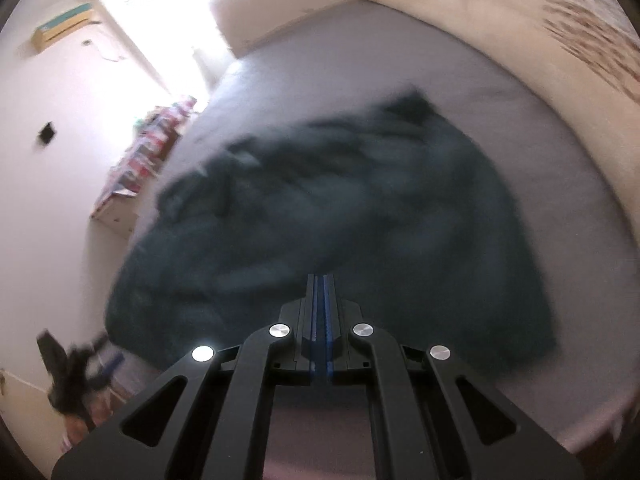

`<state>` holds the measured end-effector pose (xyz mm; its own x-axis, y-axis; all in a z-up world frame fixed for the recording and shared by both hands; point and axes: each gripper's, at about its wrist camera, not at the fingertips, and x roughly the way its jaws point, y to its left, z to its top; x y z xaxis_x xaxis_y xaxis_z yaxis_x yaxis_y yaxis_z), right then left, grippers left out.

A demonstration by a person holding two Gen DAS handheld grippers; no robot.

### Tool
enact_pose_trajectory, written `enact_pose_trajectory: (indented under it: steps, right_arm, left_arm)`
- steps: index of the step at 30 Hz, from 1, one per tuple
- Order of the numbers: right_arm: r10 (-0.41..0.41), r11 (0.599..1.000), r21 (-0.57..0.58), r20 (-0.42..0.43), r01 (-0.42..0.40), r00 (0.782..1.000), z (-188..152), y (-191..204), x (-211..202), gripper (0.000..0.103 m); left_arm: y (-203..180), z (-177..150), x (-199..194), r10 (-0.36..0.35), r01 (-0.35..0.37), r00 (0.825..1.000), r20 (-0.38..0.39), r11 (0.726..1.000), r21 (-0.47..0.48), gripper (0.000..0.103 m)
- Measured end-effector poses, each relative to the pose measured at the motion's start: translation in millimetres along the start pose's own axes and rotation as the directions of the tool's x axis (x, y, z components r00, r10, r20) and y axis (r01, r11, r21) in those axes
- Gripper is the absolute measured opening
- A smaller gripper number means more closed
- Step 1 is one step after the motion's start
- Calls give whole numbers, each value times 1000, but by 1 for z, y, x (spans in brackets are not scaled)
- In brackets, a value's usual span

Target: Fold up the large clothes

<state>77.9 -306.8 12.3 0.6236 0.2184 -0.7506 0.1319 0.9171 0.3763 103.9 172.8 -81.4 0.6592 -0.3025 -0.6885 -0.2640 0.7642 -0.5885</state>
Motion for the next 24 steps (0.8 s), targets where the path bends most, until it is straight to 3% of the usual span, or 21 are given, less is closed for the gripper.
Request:
enact_pose_trajectory:
  steps: [2, 3, 4, 5, 6, 13, 18, 21, 22, 23, 24]
  right_arm:
    - [-29, 998, 45, -34, 31, 999, -23, -25, -17, 5]
    - [-37, 996, 77, -50, 41, 998, -34, -37, -23, 22]
    - [-42, 993, 103, -57, 48, 997, -42, -46, -27, 51]
    - [-48, 990, 127, -53, 54, 997, -51, -55, -31, 61]
    - [-55, 988, 146, -32, 59, 998, -59, -64, -37, 64]
    - [68, 946, 321, -47, -50, 997, -74, -100, -23, 65]
    - [165, 881, 449, 7, -150, 986, -59, -121, 2, 66]
    - [171, 858, 487, 31, -164, 985, -43, -126, 19, 66]
    - [167, 851, 499, 34, -161, 985, -39, -127, 24, 63]
    - [157, 845, 512, 34, -152, 987, -35, -128, 31, 57]
    - [148, 848, 511, 28, -141, 989, -33, -128, 35, 49]
  left_arm:
    - [-6, -1, 4, -11, 11, 1000, -4, 1000, -7, 90]
    - [-9, 0, 7, -9, 9, 1000, -4, 1000, -8, 91]
    - [-11, 1, 9, -8, 8, 1000, -3, 1000, -10, 91]
    - [-14, 2, 13, -8, 7, 1000, -6, 1000, -15, 91]
    - [-16, 3, 16, -3, 3, 1000, -9, 1000, -22, 91]
    - [-18, 10, 36, 19, -22, 999, -30, 995, -94, 92]
    - [-24, 17, 48, 29, -31, 999, -25, 994, -109, 93]
    - [-27, 20, 58, 45, -48, 999, -30, 993, -111, 93]
    - [-27, 22, 61, 54, -58, 998, -35, 992, -114, 91]
    - [-26, 23, 60, 58, -61, 998, -34, 991, -115, 81]
    - [-27, 25, 59, 54, -57, 998, -31, 992, -113, 64]
